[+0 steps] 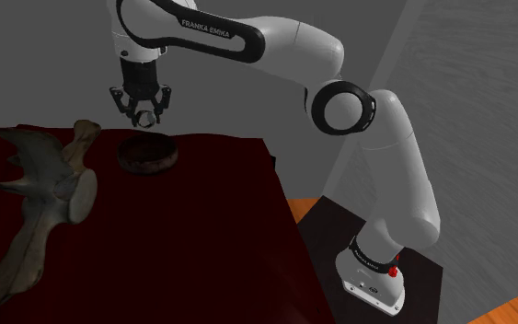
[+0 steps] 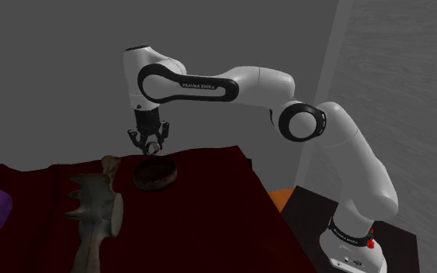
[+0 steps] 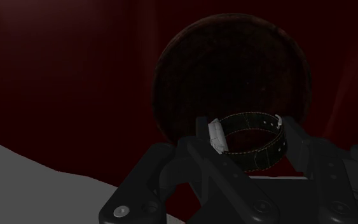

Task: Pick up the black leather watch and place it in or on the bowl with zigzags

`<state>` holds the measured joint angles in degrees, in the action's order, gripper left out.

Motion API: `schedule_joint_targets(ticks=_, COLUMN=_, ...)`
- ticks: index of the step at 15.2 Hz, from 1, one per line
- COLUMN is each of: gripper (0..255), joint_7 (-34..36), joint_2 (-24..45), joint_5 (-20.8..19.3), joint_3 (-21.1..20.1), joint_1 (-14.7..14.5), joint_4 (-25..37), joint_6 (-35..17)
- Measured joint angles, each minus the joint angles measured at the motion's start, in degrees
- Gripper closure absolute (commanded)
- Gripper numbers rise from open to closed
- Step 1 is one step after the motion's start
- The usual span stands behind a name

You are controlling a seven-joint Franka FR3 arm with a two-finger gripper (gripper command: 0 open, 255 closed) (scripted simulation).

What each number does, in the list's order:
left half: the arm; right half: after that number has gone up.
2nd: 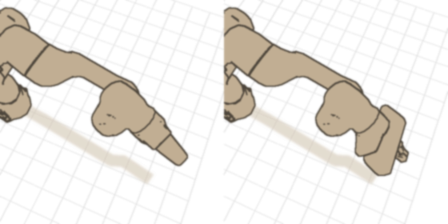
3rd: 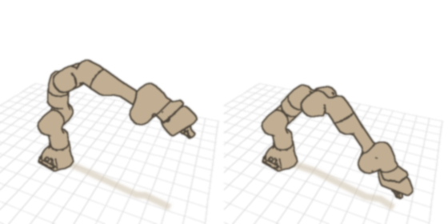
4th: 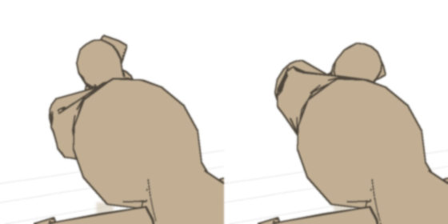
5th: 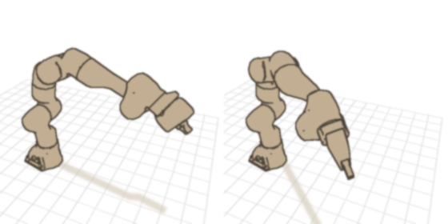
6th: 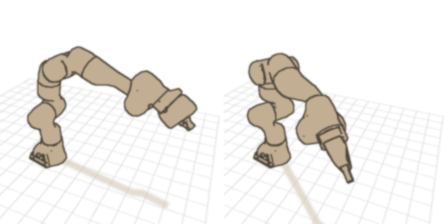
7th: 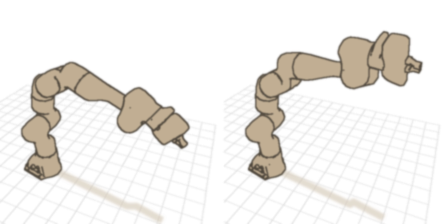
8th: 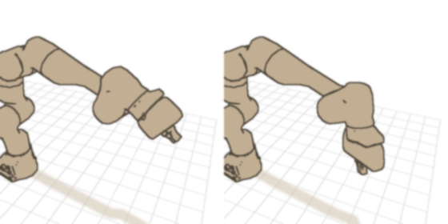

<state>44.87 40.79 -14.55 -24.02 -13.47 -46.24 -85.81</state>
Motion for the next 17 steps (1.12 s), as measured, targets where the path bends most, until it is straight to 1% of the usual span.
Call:
schedule_joint_targets(ticks=1, gripper=255, joint_7=0.0, joint_2=1.1, joint_5=-0.3, joint_3=0.2, joint_1=-0.4, joint_4=1.1, joint_6=0.0)
schedule_joint_targets(ticks=2, gripper=255, joint_7=0.2, joint_2=1.3, joint_5=-0.3, joint_3=0.2, joint_1=-0.5, joint_4=0.8, joint_6=-0.5)
schedule_joint_targets(ticks=4, gripper=255, joint_7=0.4, joint_2=0.0, joint_5=0.0, joint_3=0.0, joint_1=0.4, joint_4=-2.9, joint_6=-2.8)
schedule_joint_targets(ticks=6, gripper=255, joint_7=0.5, joint_2=-0.1, joint_5=0.0, joint_3=0.0, joint_1=0.8, joint_4=-4.6, joint_6=-4.3)
schedule_joint_targets(ticks=10, gripper=255, joint_7=0.8, joint_2=-1.7, joint_5=0.4, joint_3=-0.3, joint_1=2.2, joint_4=-10.9, joint_6=-8.8)
schedule_joint_targets(ticks=13, gripper=255, joint_7=1.0, joint_2=-2.0, joint_5=0.4, joint_3=-0.3, joint_1=2.6, joint_4=-13.2, joint_6=-10.8)
schedule_joint_targets(ticks=17, gripper=255, joint_7=1.0, joint_2=-2.1, joint_5=0.4, joint_3=-0.3, joint_1=2.8, joint_4=-13.8, joint_6=-11.3)
